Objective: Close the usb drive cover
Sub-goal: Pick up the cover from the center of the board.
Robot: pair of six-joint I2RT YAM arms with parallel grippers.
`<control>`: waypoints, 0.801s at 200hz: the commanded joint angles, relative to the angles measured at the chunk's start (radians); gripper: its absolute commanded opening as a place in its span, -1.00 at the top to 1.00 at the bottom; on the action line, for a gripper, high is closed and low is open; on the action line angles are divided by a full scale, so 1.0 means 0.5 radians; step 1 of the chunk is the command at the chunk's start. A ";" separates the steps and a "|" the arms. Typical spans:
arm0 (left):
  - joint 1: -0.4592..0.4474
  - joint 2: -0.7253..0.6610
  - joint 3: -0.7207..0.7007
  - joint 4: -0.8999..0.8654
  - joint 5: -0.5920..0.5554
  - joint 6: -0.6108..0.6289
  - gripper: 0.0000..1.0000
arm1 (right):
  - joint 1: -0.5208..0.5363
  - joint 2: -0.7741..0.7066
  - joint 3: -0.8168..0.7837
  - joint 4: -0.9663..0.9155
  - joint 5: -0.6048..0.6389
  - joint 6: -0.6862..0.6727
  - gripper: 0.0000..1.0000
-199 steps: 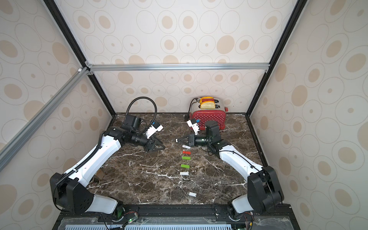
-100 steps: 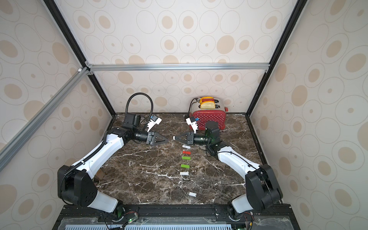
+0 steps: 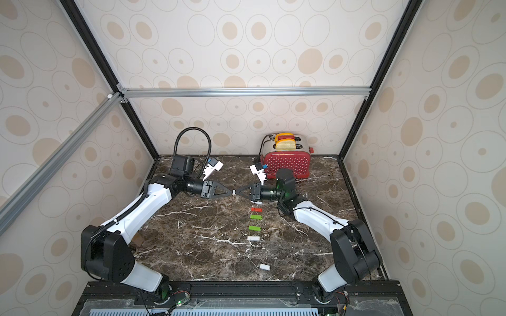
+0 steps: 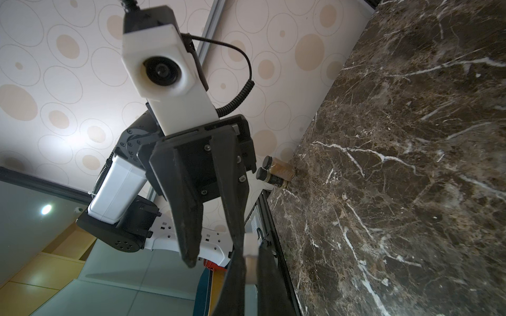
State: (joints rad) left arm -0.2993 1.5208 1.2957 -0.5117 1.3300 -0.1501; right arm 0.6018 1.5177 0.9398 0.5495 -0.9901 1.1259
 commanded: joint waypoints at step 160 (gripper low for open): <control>-0.018 0.012 0.063 -0.090 -0.043 0.123 0.28 | 0.060 0.020 0.069 0.047 -0.002 -0.008 1.00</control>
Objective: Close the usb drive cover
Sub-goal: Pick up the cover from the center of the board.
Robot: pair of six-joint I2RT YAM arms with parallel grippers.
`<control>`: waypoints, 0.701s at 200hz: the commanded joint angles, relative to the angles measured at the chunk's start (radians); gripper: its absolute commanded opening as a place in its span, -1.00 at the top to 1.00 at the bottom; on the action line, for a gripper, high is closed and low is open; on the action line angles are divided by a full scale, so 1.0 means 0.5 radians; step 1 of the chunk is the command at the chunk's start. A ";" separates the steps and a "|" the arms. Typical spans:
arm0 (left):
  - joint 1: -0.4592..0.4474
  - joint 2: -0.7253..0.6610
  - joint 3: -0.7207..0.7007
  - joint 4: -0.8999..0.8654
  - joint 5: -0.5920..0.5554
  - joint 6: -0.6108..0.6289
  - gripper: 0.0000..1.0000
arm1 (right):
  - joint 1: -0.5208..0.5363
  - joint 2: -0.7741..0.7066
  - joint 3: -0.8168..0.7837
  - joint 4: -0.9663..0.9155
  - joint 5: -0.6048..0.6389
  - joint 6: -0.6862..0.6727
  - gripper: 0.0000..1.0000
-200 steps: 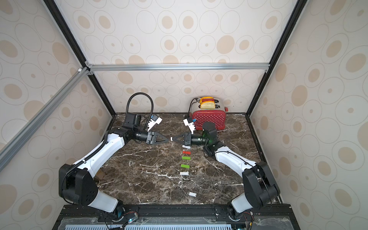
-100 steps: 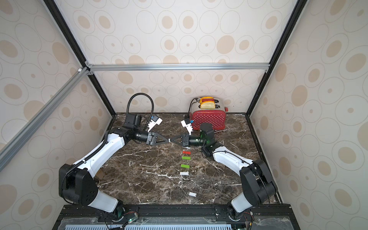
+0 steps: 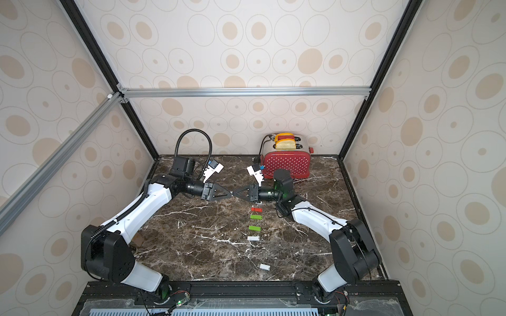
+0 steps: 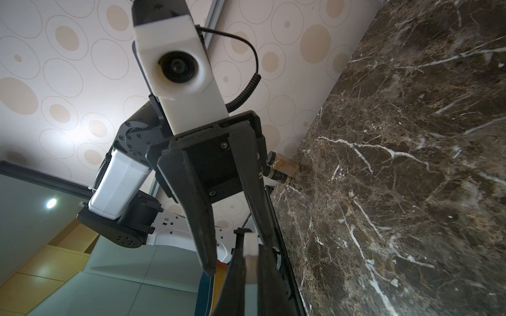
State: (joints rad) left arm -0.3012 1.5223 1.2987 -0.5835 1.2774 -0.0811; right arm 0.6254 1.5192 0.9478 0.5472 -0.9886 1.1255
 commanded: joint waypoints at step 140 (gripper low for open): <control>-0.016 0.011 0.056 0.121 0.099 -0.089 0.81 | 0.022 0.052 0.022 0.071 0.010 -0.003 1.00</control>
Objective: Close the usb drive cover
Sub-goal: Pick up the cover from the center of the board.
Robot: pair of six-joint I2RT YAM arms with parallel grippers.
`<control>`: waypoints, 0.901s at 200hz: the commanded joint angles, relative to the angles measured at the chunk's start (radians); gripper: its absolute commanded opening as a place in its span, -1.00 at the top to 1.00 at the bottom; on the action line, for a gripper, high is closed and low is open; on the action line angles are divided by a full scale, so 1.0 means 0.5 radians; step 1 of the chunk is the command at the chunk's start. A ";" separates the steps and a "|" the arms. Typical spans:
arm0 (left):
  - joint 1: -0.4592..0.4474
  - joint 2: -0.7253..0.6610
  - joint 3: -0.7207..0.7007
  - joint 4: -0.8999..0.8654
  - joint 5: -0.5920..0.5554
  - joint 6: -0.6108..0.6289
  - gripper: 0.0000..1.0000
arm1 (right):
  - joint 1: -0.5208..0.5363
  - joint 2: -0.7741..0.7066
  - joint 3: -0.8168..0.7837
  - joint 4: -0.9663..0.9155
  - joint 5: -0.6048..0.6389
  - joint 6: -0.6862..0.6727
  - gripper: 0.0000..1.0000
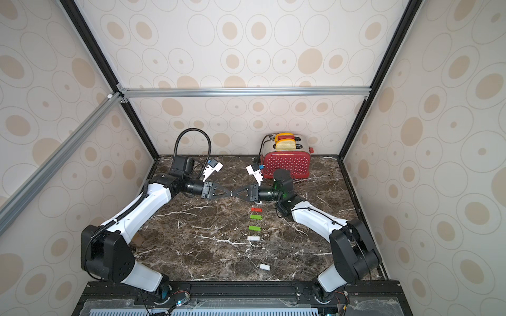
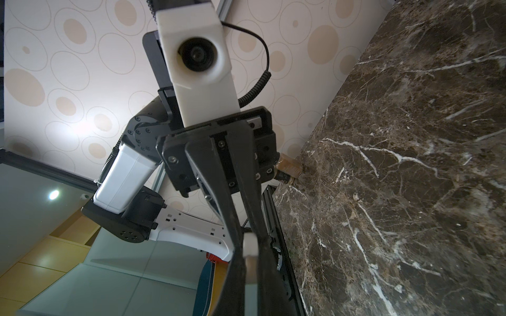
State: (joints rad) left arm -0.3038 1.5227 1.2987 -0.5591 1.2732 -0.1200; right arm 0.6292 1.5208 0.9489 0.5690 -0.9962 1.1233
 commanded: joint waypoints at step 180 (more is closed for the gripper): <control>-0.023 -0.011 -0.021 0.078 0.100 0.000 0.98 | -0.046 -0.075 0.044 -0.233 0.010 -0.205 0.12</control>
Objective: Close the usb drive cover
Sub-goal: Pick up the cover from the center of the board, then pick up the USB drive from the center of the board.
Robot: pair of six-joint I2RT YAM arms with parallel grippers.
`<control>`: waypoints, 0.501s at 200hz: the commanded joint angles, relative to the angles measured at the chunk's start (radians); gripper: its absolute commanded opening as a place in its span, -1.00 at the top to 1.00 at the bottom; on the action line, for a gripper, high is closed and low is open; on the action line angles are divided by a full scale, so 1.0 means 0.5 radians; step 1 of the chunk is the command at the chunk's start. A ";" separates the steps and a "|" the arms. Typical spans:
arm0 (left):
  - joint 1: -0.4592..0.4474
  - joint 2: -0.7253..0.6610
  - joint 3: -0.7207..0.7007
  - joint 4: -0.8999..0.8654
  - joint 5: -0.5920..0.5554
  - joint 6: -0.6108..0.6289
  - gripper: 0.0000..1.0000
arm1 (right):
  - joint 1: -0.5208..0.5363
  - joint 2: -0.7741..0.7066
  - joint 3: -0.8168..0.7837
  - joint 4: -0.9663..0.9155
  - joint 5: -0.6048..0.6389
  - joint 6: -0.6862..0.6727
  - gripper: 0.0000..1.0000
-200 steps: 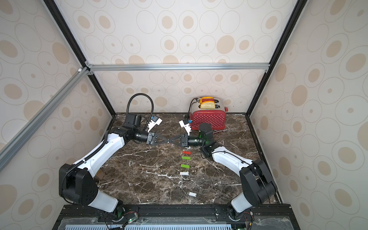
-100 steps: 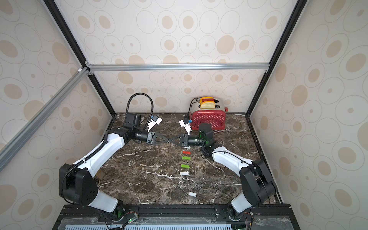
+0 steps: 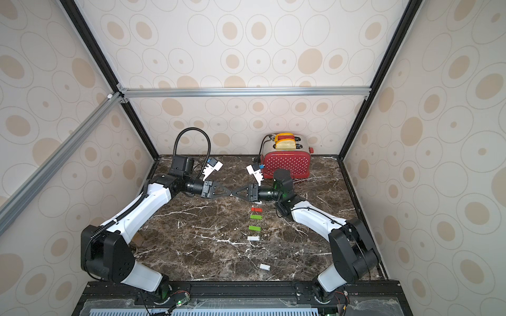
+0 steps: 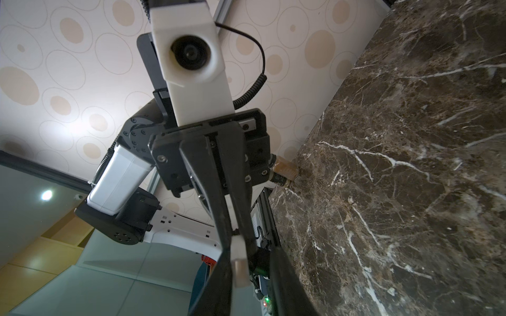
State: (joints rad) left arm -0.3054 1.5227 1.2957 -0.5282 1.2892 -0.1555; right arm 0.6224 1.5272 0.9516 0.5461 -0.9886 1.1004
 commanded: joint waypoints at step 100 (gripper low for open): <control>0.113 -0.091 -0.150 -0.269 -0.058 0.259 0.98 | 0.031 -0.818 -0.008 -2.477 0.833 -2.226 -0.39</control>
State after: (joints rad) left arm -0.2665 1.5124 1.2423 -0.6125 1.2686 -0.0734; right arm 0.5461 1.1660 0.9867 -0.3496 -0.8024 0.3405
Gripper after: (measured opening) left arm 0.078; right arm 0.694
